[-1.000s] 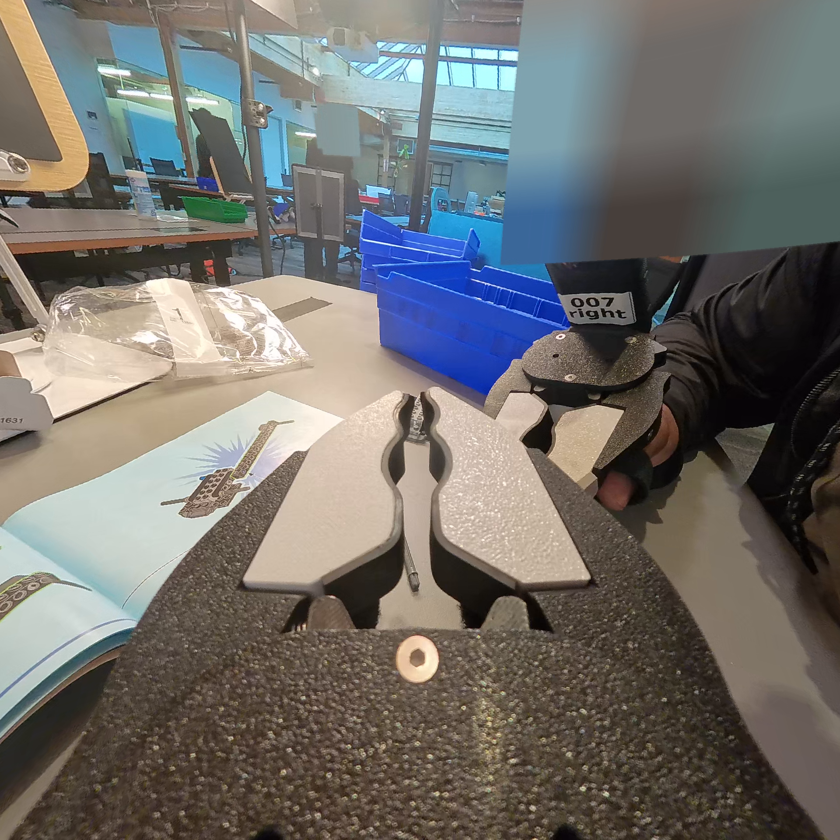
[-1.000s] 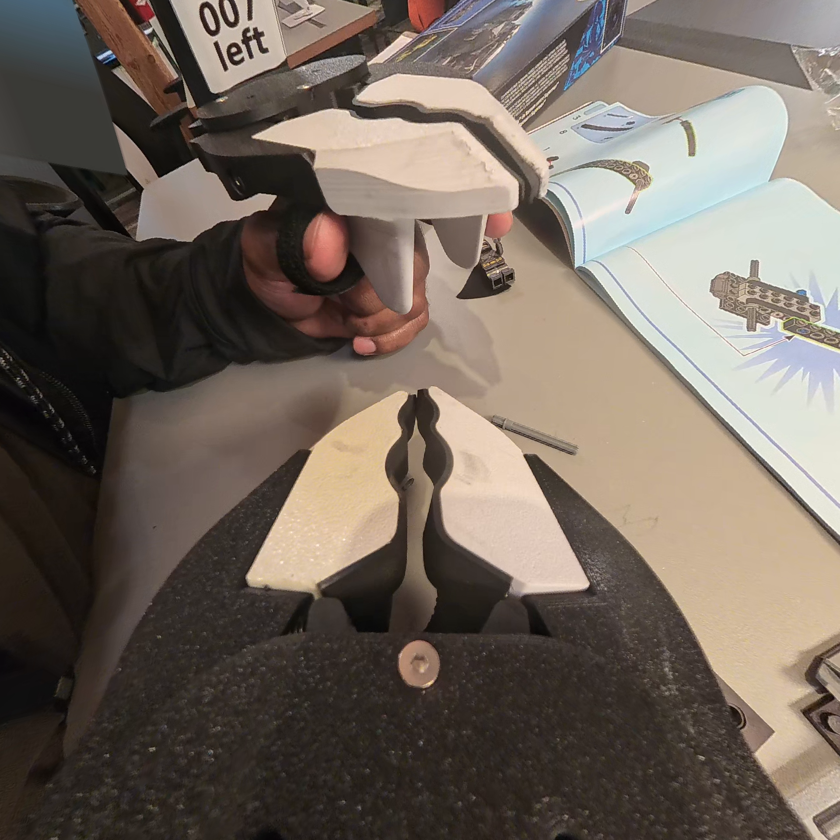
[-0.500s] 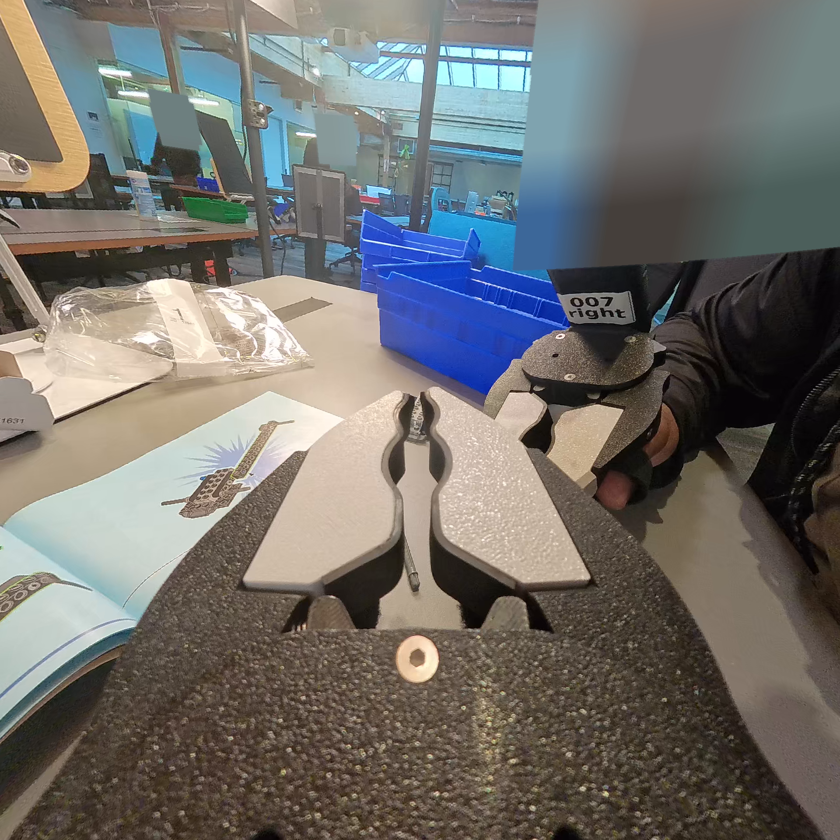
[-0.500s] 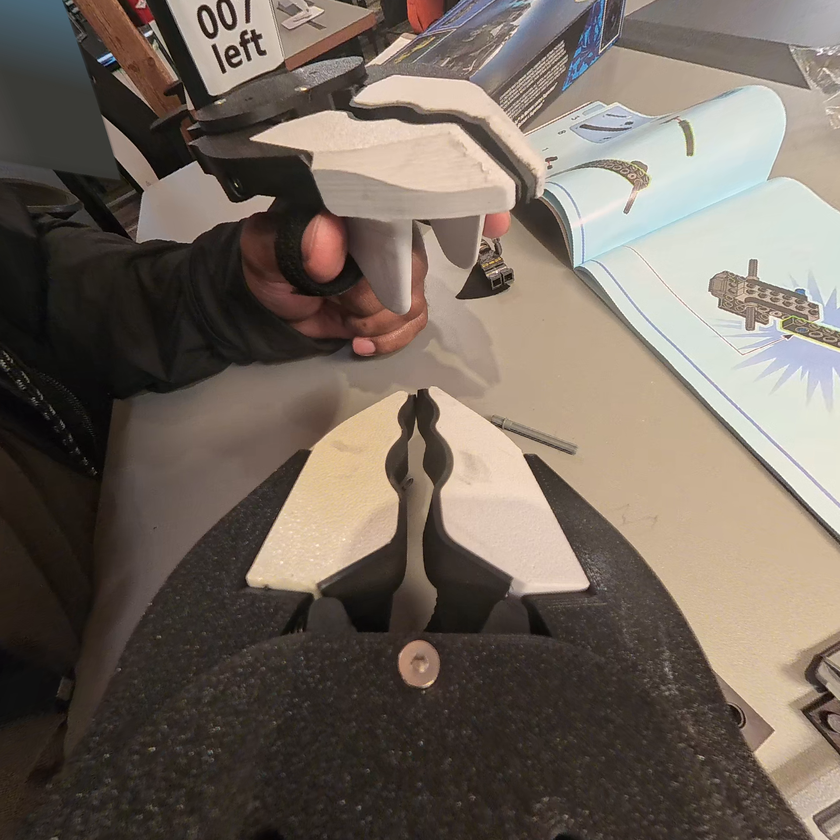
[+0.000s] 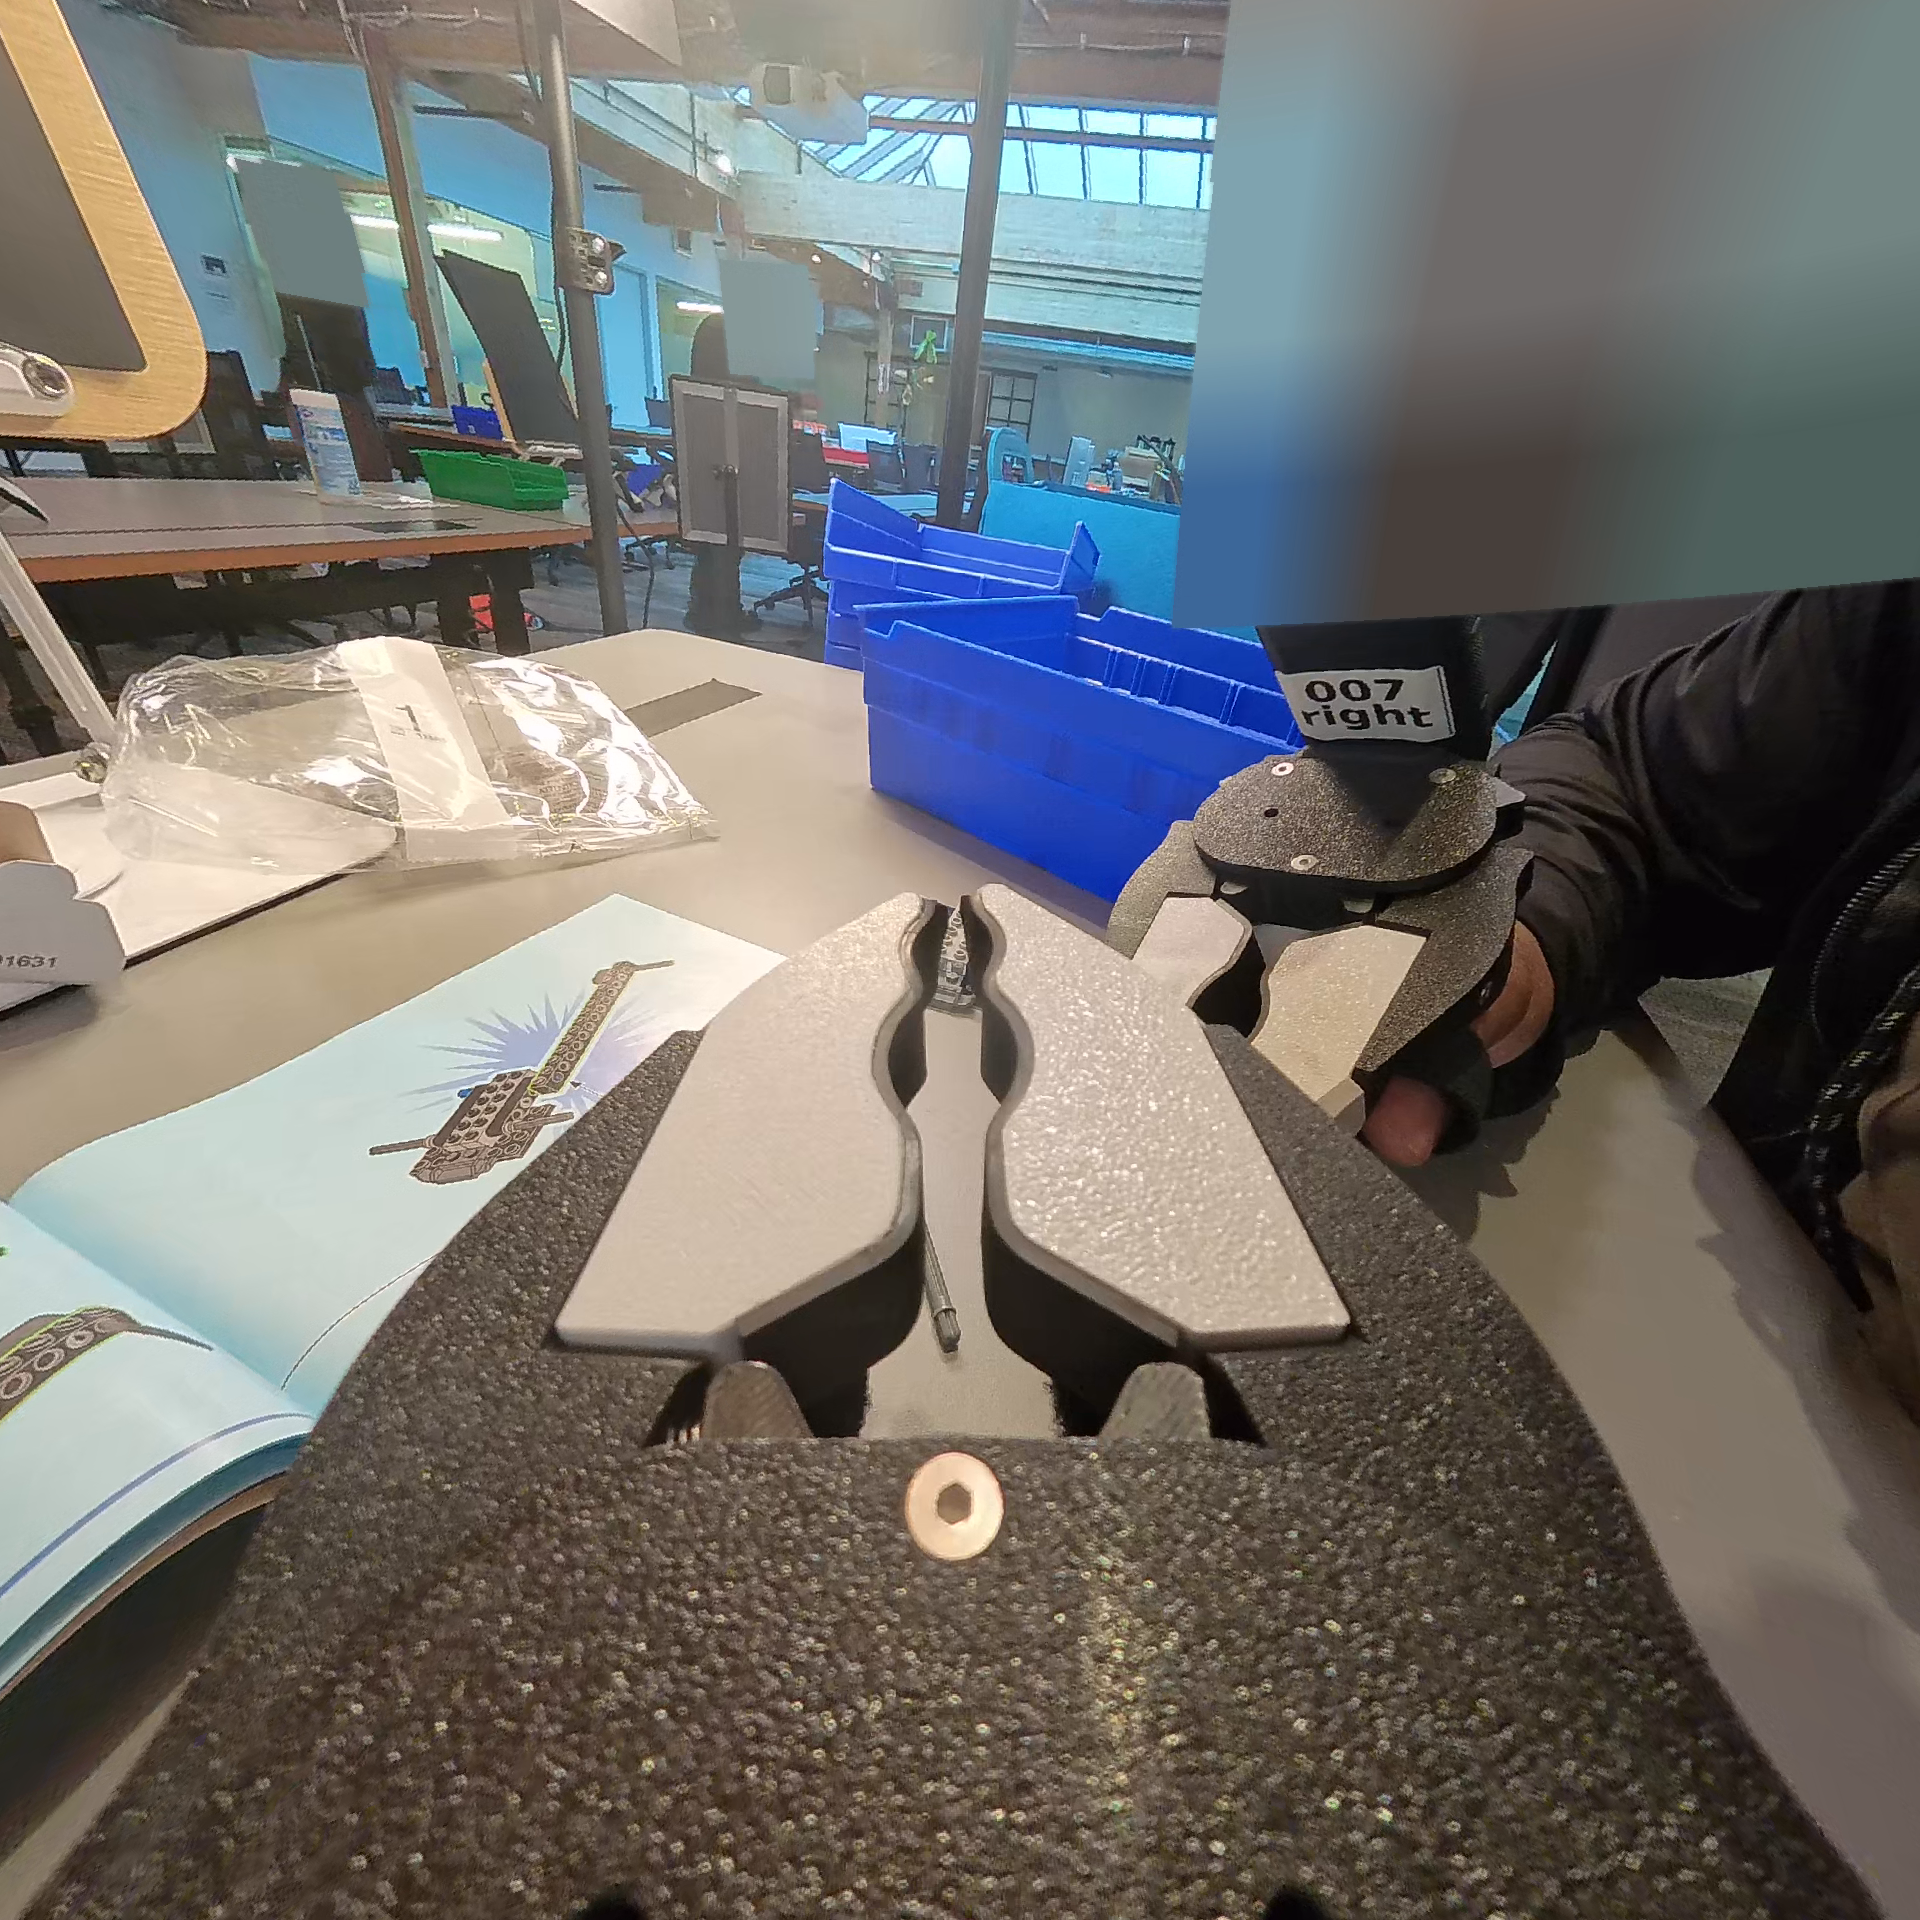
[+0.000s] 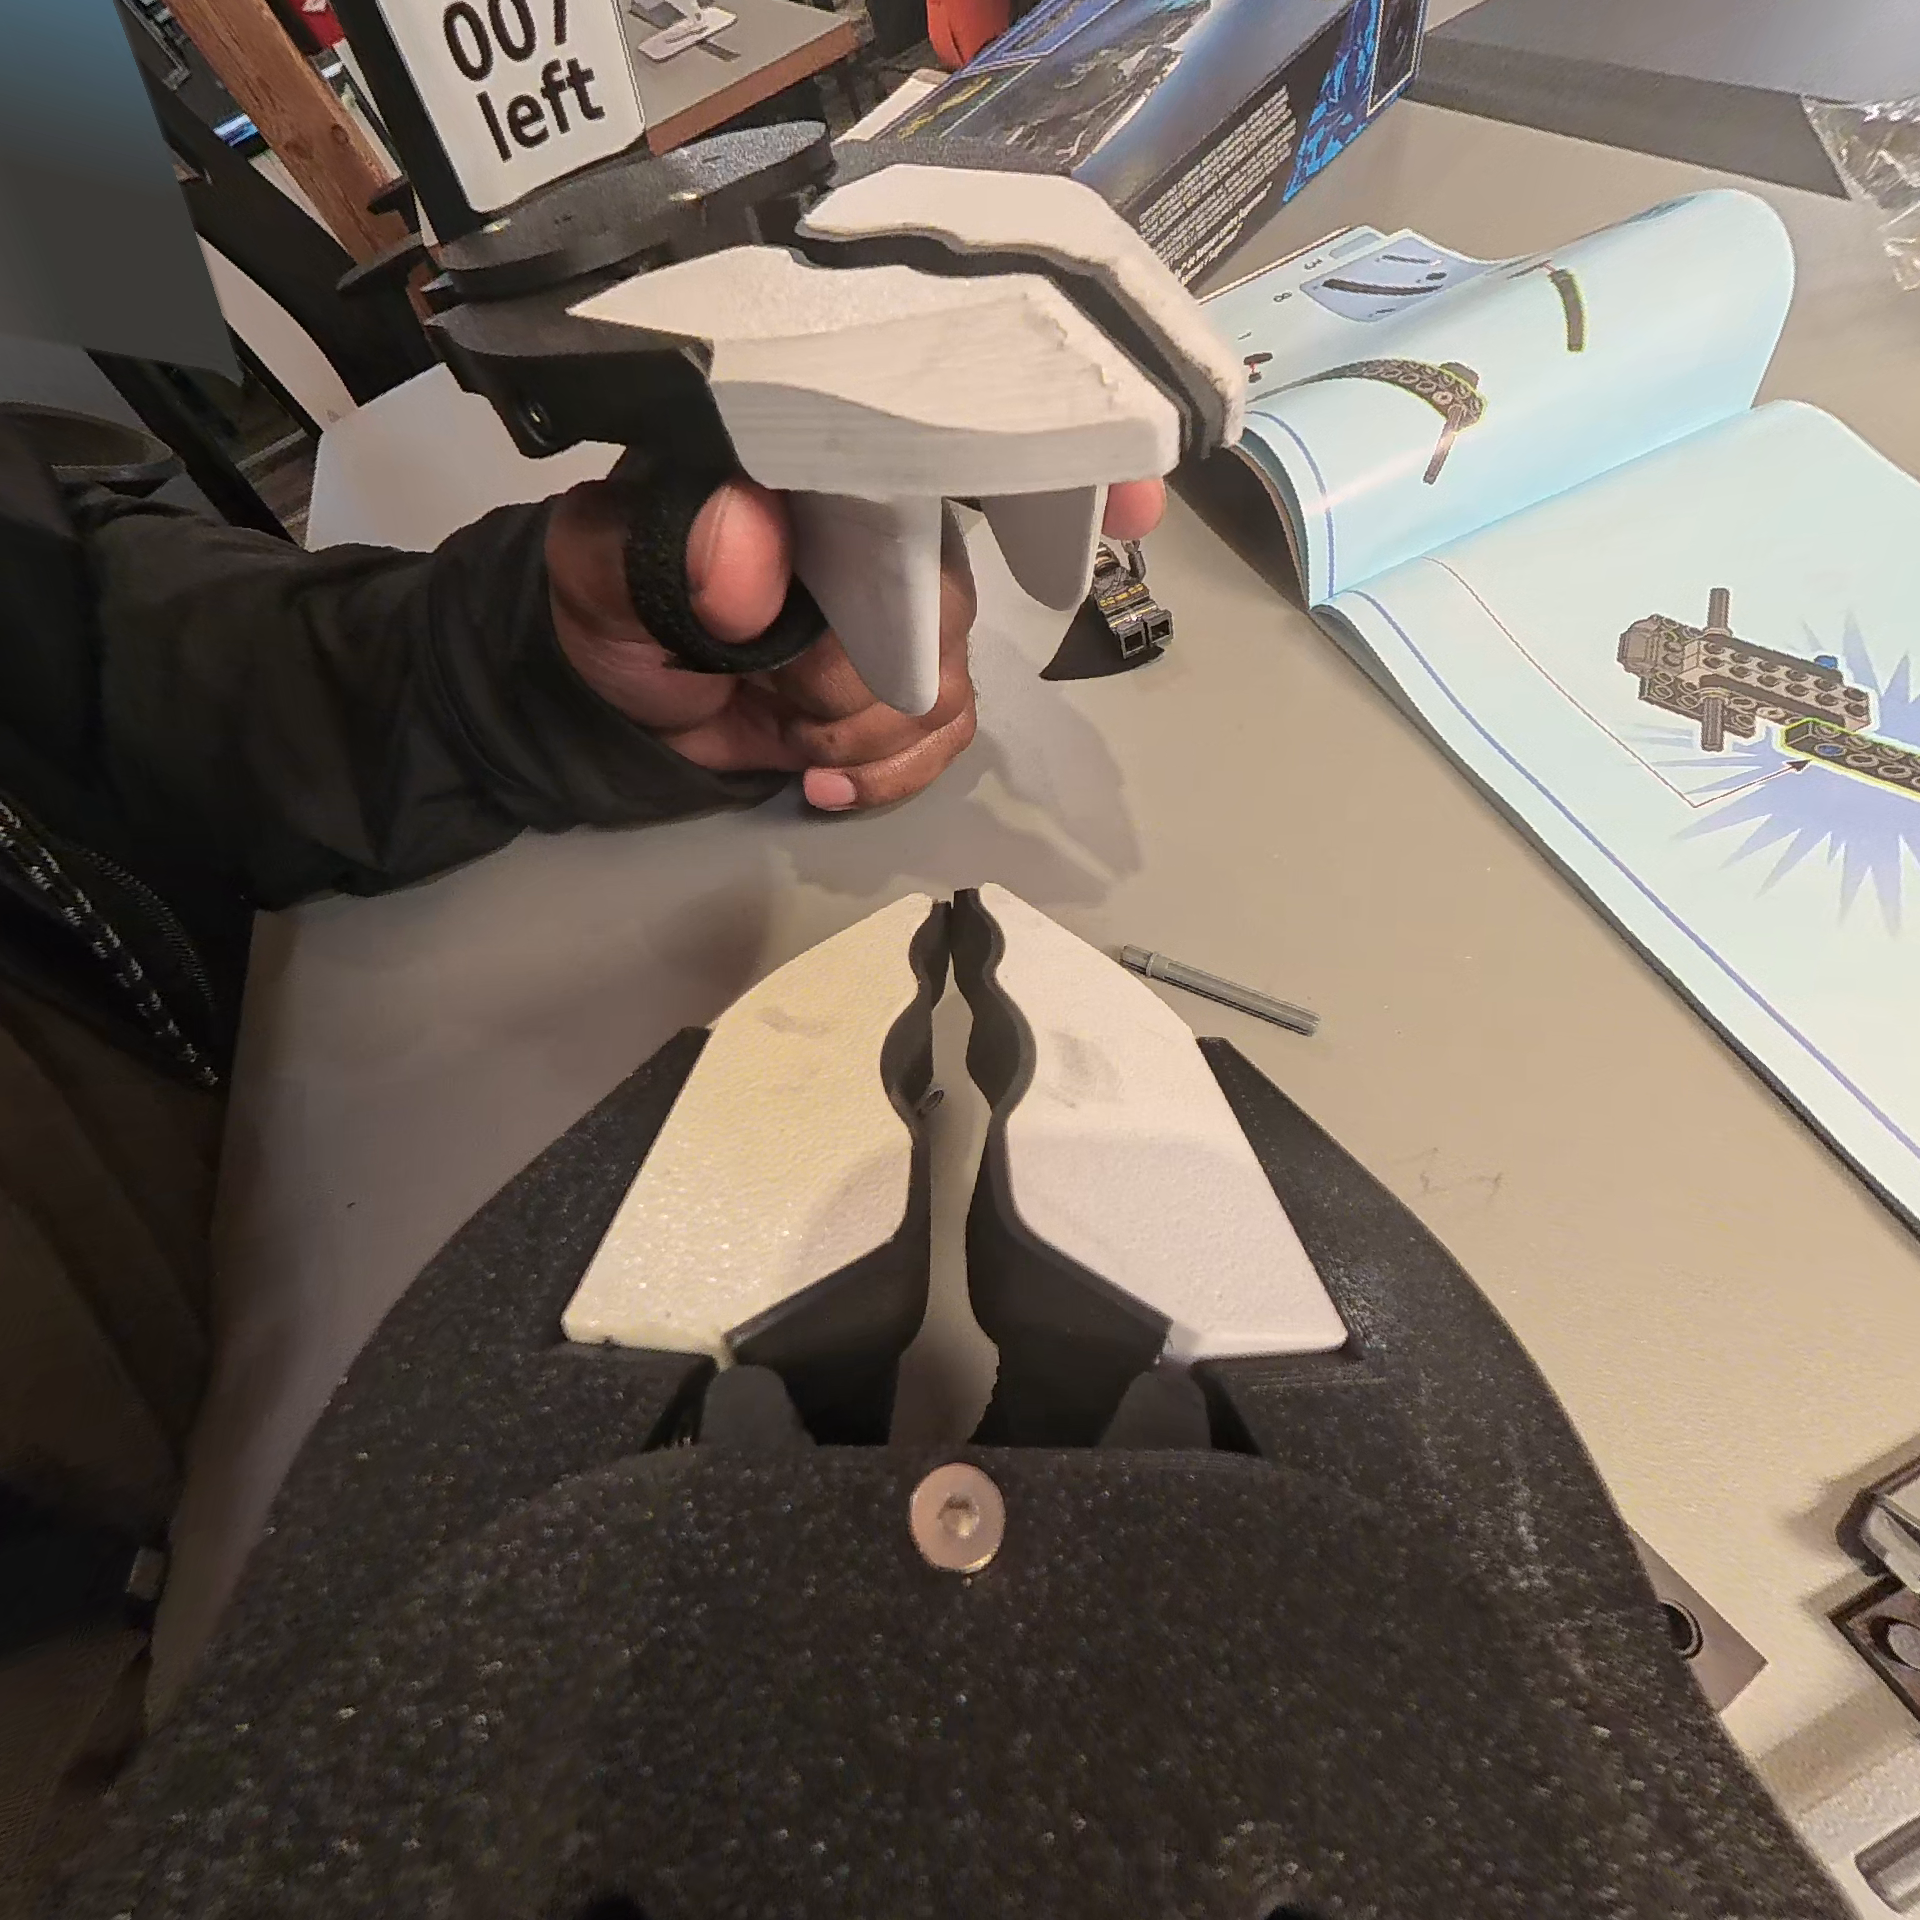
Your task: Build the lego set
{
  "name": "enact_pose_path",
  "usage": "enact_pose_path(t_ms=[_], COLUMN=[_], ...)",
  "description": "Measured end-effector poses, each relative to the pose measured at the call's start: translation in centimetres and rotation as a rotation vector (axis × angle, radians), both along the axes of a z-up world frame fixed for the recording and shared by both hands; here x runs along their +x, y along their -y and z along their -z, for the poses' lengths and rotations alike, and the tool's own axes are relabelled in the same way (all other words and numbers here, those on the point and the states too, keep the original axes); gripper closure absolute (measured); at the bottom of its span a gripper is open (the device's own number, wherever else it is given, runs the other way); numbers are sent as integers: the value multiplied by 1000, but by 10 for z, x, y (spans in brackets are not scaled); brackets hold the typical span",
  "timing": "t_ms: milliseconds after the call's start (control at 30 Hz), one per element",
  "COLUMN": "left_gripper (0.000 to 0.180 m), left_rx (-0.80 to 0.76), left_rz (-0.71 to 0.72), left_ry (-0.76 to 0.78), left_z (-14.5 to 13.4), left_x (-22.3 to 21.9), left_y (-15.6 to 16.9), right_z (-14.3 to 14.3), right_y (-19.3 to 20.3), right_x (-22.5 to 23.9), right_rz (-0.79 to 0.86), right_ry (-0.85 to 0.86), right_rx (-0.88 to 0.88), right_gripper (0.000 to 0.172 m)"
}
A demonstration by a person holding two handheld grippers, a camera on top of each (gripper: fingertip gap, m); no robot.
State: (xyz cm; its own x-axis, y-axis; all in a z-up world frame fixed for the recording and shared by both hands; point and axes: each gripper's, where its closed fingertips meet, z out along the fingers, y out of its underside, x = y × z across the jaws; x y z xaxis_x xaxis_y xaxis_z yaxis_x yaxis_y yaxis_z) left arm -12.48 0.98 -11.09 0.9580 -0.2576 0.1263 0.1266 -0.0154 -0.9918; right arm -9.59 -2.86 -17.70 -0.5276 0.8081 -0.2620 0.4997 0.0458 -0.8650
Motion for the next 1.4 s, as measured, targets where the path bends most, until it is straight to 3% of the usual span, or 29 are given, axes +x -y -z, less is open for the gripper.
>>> enact_pose_path(t_ms=[233,367,500,600,867,1267,1400], left_gripper=[176,174,161,156,148,150,158], left_rx=[1,-5,-122,-253,-695,-824,-824], left_rz=[-3,-12,49,182,370,346,324], left_ry=[0,33,73,75,-194,-378,-418], left_z=[0,0,12,27,93,113,114], left_x=[0,-6,-6,11,53,60,59], left_y=[0,1,1,6,32,42,40], right_z=[-1,-10,-20,-23,-1,9,9], right_y=[-1,-13,-32,-41,-49,-48,-47], right_x=[0,-2,7,20,31,31,32], right_rz=[9,97,215,259,239,219,217], right_ry=[-6,-70,-180,-230,-93,-39,-41], right_rx=[0,-5,86,157,225,262,273], right_gripper=[171,169,152,143,149,149,150])
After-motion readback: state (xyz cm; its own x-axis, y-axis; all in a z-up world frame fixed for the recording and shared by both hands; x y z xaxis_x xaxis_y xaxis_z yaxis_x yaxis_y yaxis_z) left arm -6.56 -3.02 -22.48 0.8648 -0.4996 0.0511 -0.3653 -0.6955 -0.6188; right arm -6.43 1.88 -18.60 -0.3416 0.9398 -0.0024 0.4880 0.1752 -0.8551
